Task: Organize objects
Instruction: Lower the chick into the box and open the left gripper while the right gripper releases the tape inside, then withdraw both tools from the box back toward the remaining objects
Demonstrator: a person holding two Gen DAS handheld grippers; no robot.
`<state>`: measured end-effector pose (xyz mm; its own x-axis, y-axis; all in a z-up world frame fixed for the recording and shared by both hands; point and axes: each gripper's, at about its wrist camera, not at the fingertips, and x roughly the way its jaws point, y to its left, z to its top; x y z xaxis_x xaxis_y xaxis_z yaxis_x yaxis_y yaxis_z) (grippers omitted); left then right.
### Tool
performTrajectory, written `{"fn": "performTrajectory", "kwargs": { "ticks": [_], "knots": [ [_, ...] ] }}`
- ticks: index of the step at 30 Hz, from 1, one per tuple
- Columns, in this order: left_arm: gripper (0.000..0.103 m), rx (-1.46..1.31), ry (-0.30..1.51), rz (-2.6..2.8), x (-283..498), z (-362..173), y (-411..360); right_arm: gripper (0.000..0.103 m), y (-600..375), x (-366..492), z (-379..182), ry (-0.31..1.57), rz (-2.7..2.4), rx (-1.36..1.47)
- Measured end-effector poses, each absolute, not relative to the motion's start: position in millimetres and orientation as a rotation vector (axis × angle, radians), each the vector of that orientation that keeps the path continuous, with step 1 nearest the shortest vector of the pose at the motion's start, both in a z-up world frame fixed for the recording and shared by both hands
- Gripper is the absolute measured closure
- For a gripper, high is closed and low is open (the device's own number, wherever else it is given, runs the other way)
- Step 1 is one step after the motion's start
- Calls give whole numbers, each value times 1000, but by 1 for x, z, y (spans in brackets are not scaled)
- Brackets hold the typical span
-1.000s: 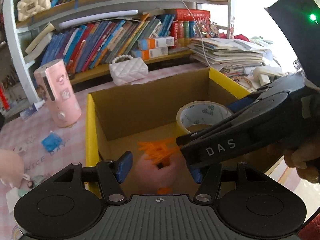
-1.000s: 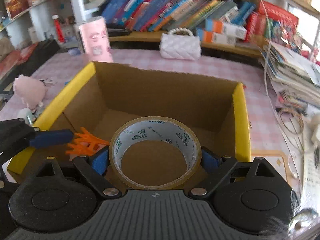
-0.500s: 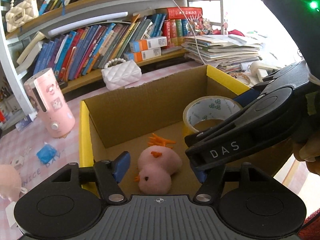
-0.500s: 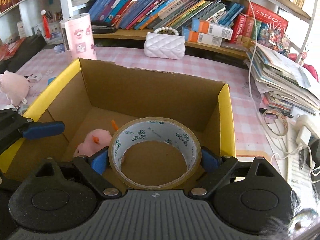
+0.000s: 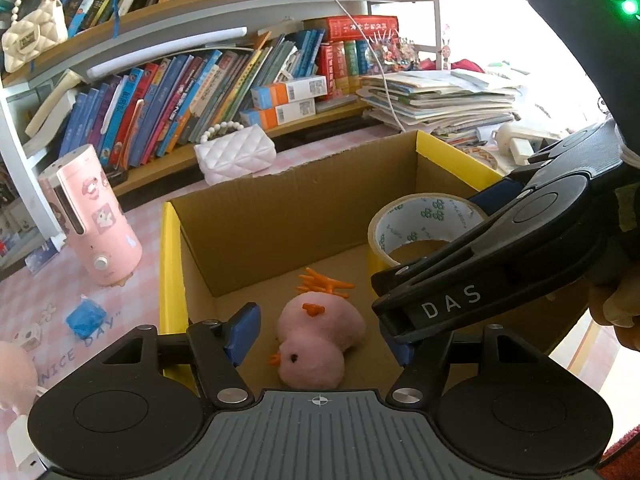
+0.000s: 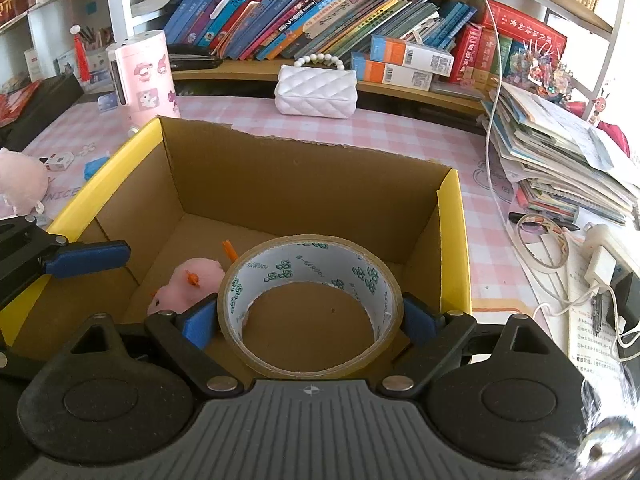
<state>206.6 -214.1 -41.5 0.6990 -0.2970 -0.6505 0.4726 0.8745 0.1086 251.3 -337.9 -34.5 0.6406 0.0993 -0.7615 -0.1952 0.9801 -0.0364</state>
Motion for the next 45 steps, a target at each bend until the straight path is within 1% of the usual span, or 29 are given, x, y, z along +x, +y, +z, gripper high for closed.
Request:
{"fn": "performTrajectory", "kwargs": {
  "ticks": [2,5,7,19,27,33,45],
  "knots": [
    [34,273,671,-429,205,-39,-212,11,-338,249,-34,848,178,-116],
    [28,282,639,-408,197,-34,-209,10,-337,241,-30,800,196,-113],
    [20,273,613,-410,191,-29,-205,10,-334,236,-26,774,202,-113],
    [19,174,499,-444,147,7,-176,10,-334,174,14,581,53,-27],
    [19,124,457,-472,122,15,-146,10,-329,123,20,493,-115,15],
    [19,126,471,-492,103,12,-124,10,-316,89,13,500,-200,39],
    [19,120,576,-438,63,-9,-70,10,-257,44,-19,640,-208,48]
  ]
}}
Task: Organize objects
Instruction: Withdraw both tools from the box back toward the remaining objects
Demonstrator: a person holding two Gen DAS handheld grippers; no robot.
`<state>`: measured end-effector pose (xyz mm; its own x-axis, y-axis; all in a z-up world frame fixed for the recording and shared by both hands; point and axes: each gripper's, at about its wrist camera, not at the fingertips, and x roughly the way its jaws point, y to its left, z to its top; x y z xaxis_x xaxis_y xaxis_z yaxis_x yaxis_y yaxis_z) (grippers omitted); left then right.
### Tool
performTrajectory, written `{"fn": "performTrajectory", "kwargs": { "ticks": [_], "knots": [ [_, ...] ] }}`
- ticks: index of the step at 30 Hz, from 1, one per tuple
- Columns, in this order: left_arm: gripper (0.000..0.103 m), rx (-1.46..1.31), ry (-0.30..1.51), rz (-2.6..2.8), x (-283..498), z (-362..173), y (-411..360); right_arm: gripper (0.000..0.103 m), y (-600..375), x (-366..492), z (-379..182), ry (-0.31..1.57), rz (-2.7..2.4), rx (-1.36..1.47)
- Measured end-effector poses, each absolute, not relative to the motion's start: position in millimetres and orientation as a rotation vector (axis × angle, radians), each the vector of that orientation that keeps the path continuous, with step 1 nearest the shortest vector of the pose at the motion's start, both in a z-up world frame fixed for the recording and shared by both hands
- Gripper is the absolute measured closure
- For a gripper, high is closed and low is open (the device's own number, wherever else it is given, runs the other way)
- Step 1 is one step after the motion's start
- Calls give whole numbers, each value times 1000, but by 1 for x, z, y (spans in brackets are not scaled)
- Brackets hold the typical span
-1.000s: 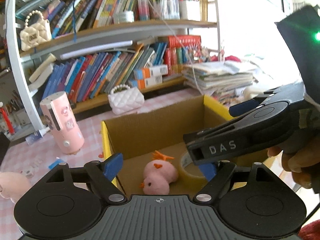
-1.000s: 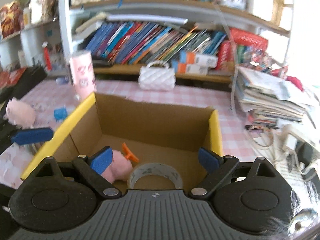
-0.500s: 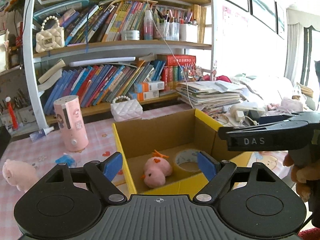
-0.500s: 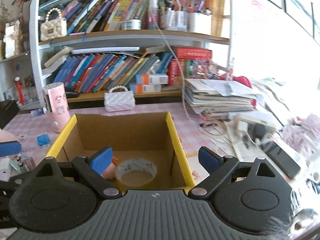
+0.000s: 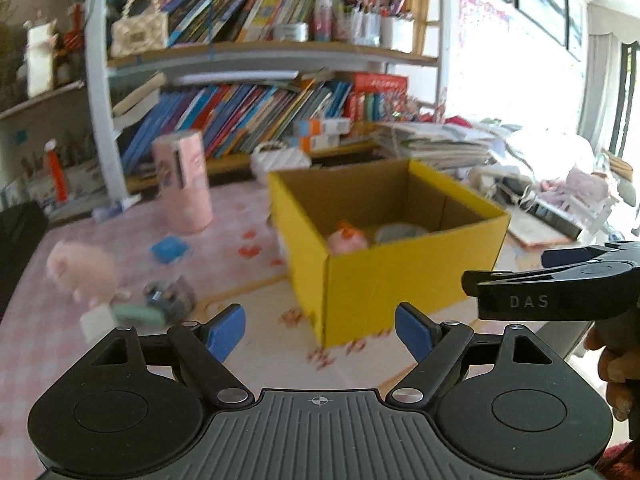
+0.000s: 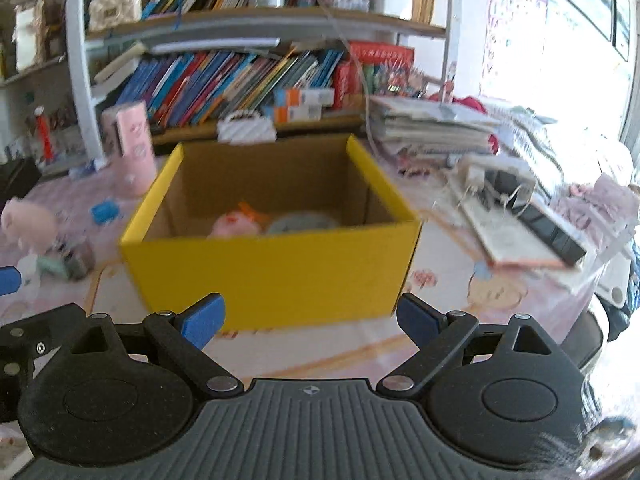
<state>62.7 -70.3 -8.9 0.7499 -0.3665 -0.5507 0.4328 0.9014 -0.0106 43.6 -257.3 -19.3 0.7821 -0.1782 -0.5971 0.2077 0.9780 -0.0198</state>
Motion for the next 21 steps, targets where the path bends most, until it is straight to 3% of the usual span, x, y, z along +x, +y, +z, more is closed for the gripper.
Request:
{"fn": "performTrajectory", "kwargs": {
  "ticks": [21],
  "knots": [
    [19,124,704,-292,16,-28,13,10,-165,17,-41,744,-55,30]
  ]
}}
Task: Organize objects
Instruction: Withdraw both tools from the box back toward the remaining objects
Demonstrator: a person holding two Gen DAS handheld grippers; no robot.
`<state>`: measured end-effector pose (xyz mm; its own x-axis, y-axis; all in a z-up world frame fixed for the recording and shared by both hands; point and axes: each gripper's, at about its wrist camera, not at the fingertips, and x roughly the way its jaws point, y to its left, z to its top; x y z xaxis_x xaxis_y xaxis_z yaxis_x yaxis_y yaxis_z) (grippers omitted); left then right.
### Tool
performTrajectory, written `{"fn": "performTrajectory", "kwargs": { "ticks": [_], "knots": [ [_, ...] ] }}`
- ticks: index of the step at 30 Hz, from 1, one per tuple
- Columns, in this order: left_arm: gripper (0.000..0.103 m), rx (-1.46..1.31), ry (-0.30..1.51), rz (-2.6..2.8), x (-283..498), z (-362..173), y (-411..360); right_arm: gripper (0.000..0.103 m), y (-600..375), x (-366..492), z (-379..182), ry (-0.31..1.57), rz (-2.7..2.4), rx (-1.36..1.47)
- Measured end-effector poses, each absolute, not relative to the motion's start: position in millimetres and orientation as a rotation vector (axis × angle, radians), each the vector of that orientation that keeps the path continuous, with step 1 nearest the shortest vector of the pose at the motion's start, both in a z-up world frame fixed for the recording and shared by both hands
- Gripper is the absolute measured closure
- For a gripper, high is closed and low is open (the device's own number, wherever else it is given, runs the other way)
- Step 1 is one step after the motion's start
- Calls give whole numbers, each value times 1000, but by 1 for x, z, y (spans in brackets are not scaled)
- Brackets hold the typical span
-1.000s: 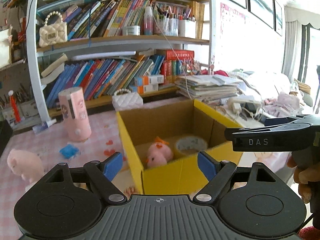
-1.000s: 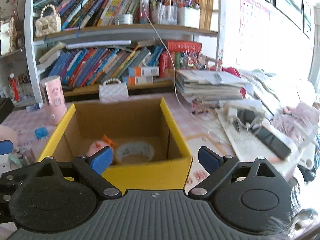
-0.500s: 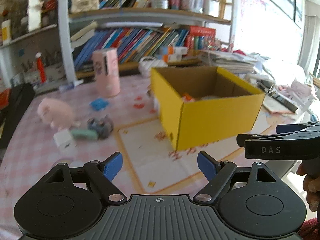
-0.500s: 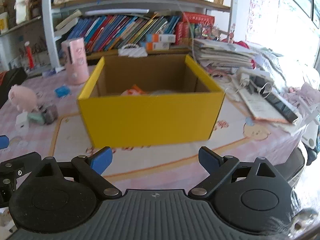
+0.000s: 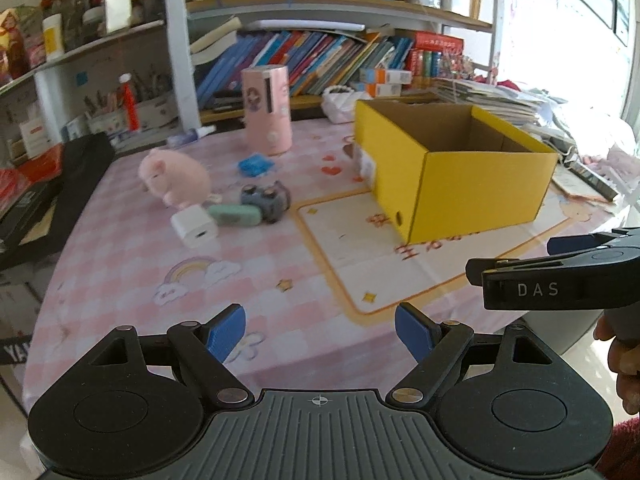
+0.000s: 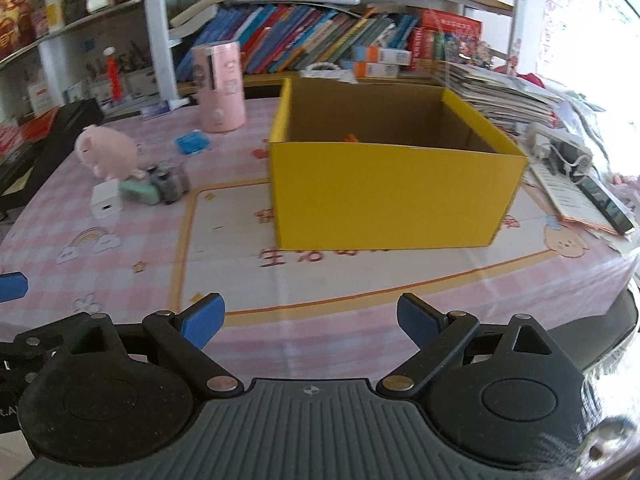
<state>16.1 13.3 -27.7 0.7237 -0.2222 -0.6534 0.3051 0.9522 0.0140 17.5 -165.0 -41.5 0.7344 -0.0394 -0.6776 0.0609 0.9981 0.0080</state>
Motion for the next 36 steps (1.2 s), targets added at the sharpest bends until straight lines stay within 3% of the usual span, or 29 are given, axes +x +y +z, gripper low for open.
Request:
{"fn": "performTrajectory", "kwargs": {
  "ticks": [7,36],
  "knots": [
    [13,96,705,-226,7,-25,38,9,-138,17,-41,759,15,0],
    [13,60,710,-156,-6,-25,82,8,-88,15,-43,781,102,-48]
  ]
}}
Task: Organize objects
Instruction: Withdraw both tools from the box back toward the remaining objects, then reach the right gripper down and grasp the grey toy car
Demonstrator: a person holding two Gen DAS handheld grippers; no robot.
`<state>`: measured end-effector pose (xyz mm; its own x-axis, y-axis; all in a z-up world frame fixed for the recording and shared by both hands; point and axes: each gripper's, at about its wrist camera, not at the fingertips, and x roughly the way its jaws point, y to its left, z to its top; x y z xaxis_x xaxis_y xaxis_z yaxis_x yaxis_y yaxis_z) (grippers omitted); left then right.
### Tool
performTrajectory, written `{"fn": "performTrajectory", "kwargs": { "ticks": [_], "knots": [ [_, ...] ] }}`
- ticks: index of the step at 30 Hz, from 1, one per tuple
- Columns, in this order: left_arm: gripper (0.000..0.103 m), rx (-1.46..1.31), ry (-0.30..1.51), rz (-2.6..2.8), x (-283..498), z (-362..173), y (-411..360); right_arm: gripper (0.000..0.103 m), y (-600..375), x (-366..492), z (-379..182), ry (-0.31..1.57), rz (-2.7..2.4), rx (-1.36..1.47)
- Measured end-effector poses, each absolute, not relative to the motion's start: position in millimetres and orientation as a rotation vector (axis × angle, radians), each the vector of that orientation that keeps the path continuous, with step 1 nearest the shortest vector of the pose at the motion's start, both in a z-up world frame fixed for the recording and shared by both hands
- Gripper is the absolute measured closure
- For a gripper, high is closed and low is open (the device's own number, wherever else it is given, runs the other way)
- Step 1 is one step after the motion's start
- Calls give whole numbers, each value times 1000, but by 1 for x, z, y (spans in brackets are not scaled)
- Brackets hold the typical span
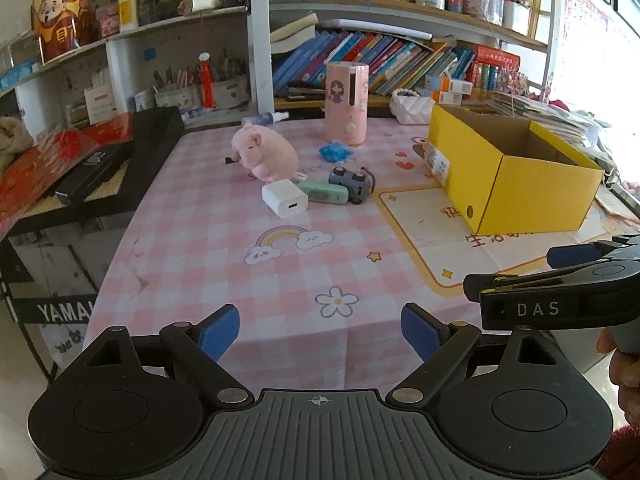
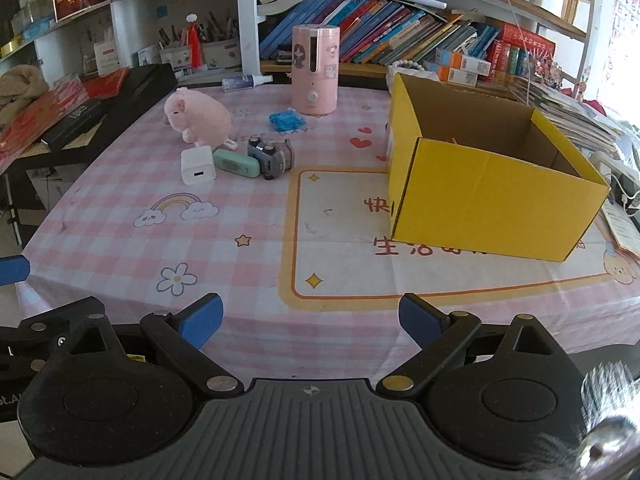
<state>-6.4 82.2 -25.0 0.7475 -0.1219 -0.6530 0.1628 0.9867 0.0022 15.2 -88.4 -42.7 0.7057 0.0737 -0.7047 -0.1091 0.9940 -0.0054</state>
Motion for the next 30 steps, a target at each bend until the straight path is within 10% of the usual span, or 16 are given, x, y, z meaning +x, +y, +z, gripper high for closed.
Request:
{"fn": "performTrajectory", "kwargs": {
  "ticks": [30],
  "knots": [
    [13,25,747,-56,109,-34,86,8,-75,154,-49,811,214,-102]
  ]
}}
